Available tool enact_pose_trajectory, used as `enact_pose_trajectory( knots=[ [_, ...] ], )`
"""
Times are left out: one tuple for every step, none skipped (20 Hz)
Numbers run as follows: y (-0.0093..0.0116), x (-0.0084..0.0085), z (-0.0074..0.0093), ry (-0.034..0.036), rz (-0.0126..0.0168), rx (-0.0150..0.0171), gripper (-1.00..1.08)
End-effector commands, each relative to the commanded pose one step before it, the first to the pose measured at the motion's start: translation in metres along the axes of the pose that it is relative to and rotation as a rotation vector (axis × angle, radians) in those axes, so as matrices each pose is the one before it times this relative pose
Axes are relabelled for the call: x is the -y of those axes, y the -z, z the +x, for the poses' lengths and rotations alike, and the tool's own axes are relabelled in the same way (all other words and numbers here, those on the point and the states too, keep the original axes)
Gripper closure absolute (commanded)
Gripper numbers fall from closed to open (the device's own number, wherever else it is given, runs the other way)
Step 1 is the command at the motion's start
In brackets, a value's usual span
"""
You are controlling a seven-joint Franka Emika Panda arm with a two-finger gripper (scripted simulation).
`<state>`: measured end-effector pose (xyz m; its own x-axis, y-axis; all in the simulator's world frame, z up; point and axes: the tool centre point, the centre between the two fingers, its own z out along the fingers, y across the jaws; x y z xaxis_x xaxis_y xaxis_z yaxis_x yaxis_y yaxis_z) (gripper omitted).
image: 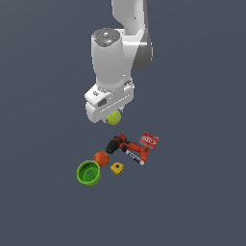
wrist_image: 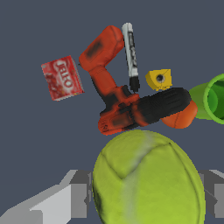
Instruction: Pick up a designated object from a clutter of objects.
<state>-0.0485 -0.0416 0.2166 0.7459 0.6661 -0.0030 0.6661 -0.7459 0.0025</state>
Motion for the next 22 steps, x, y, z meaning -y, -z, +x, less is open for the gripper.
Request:
enact_pose_trajectory(
  knots=[
    [0.02551,0.0158,0.01241,0.00027,-0.00151,0.00009,1.08],
    [0.00964,0.00589,0.00488,0.0,0.0,0.0,1.08],
    [0.00952,0.00582,0.00485,0.0,0.0,0.0,1.08],
    [0.0094,0.00573,0.00483,0.0,0.0,0.0,1.08],
    [0.00926,0.00564,0.00479,0.0,0.0,0.0,1.08],
    [0.009,0.00564,0.00492,0.00058,0.00038,-0.00005,1.08],
    [0.00891,0.00541,0.0047,0.0,0.0,0.0,1.08],
    [0.00864,0.00522,0.00462,0.00031,0.00051,-0.00035,1.08],
    [0.00837,0.00506,0.00452,0.0,0.0,0.0,1.08],
    [0.00797,0.00473,0.0043,0.00023,0.00052,-0.00039,1.08],
    [0.00749,0.00449,0.00414,0.0,0.0,0.0,1.08],
    [0.00701,0.00408,0.00384,0.00019,0.00052,-0.00041,1.08],
    [0.00651,0.00387,0.0037,0.0,0.0,0.0,1.08],
    [0.00604,0.00343,0.00336,0.00014,0.00053,-0.00043,1.08],
    [0.00552,0.00324,0.00323,0.0,0.0,0.0,1.08],
    [0.00506,0.00277,0.00286,0.00009,0.00052,-0.00044,1.08],
    [0.00452,0.00261,0.00274,0.0,0.0,0.0,1.08],
    [0.00407,0.00212,0.00232,0.00002,0.00052,-0.00046,1.08],
    [0.00352,0.00199,0.00221,0.0,0.0,0.0,1.08],
    [0.00302,0.00169,0.00193,0.0,0.0,0.0,1.08],
    [0.00253,0.0014,0.00164,0.0,0.0,0.0,1.08],
    [0.0021,0.00089,0.00113,-0.0001,0.00049,-0.00047,1.08]
  ],
)
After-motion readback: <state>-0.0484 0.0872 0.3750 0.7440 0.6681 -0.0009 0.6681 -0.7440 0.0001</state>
